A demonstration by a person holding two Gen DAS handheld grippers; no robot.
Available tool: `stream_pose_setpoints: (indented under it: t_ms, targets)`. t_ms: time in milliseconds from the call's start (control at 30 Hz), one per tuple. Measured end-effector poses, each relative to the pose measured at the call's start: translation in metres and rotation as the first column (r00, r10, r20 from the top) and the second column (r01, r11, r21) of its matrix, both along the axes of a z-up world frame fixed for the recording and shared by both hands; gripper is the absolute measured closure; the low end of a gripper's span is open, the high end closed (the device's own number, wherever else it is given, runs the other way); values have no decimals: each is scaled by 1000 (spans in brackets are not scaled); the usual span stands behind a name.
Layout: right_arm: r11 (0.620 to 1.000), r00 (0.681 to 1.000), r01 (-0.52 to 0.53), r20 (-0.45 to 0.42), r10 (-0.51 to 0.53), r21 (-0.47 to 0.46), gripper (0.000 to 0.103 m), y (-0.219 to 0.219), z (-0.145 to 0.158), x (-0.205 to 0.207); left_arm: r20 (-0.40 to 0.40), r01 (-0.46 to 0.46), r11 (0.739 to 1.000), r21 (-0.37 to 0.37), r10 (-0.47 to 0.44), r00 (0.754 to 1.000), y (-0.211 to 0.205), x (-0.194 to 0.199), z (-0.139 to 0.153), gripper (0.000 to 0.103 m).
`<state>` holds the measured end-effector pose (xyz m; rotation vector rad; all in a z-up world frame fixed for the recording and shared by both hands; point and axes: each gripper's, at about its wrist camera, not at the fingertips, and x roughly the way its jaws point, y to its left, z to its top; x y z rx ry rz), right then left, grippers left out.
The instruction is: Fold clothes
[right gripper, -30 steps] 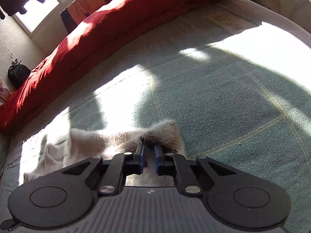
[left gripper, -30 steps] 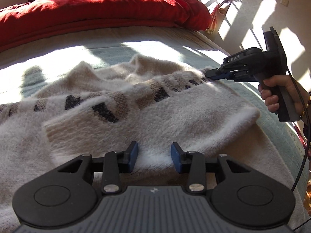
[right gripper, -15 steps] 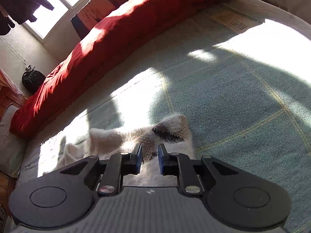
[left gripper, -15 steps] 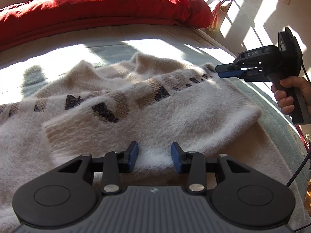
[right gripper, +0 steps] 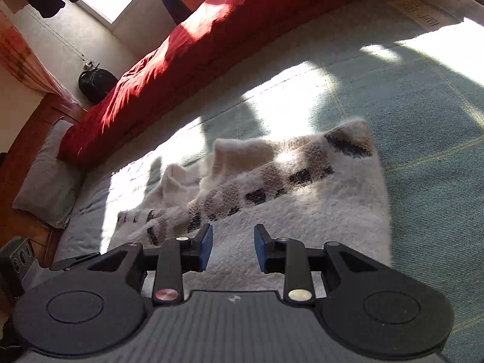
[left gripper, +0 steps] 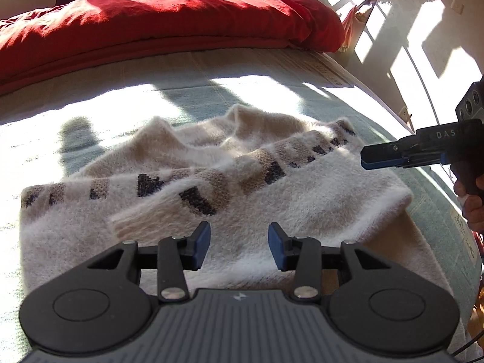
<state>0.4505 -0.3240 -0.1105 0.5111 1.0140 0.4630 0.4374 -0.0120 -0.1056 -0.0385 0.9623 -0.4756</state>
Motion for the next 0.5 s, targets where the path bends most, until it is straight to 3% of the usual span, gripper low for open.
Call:
stream_pose_setpoints:
  t_ms: [100, 200, 267, 400, 500]
  targets:
    - [998, 998, -47, -33, 45, -44, 70, 20, -16, 3, -42, -6, 1000, -2, 6, 999, 13, 5, -14, 61]
    - [998, 999, -36, -23, 35, -45, 78, 4, -23, -2, -39, 12, 1000, 5, -12, 999, 29, -2, -14, 60]
    - [996, 1000, 0, -14, -1, -86, 79, -8, -20, -5, -40, 18, 1000, 14, -17, 999, 37, -6, -10, 60]
    - [996, 1000, -4, 16, 6, -85, 67, -4, -5, -13, 6, 34, 999, 10, -34, 999, 27, -13, 9, 63]
    - [994, 994, -70, 74, 76, -84, 67, 24, 3, -16, 19, 98, 995, -18, -97, 995, 5, -15, 11, 61]
